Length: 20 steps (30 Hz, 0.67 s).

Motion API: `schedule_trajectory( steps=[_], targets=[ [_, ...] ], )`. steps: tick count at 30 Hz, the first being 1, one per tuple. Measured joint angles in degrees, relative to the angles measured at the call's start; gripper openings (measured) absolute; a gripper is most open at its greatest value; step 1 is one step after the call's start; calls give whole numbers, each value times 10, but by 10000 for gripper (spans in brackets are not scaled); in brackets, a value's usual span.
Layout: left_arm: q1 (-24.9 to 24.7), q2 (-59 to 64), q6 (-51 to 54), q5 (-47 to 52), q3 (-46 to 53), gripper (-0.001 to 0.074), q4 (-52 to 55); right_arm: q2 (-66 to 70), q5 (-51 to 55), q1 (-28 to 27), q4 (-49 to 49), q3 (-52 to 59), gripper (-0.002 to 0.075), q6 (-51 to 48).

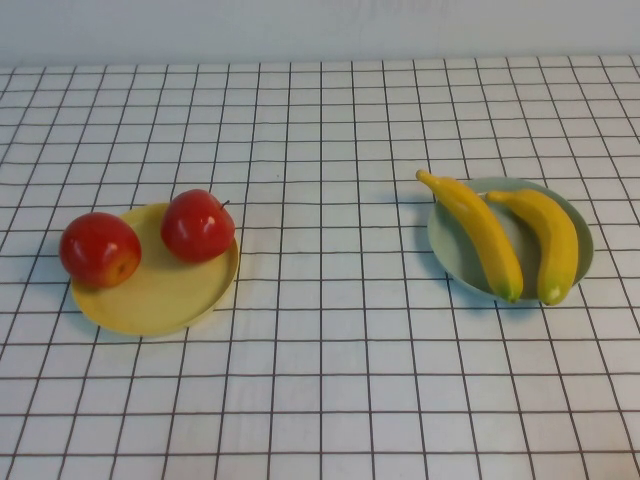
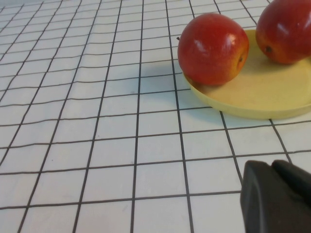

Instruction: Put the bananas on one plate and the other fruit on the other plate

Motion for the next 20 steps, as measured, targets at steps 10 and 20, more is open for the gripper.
schedule_trajectory(
  steps=[10,20],
  targets=[
    [0,0,0,0,0,-1,0,0,0,0,8,0,-14,-14],
    [0,0,0,0,0,-2,0,0,1,0,17,0,-14,-14]
  ],
)
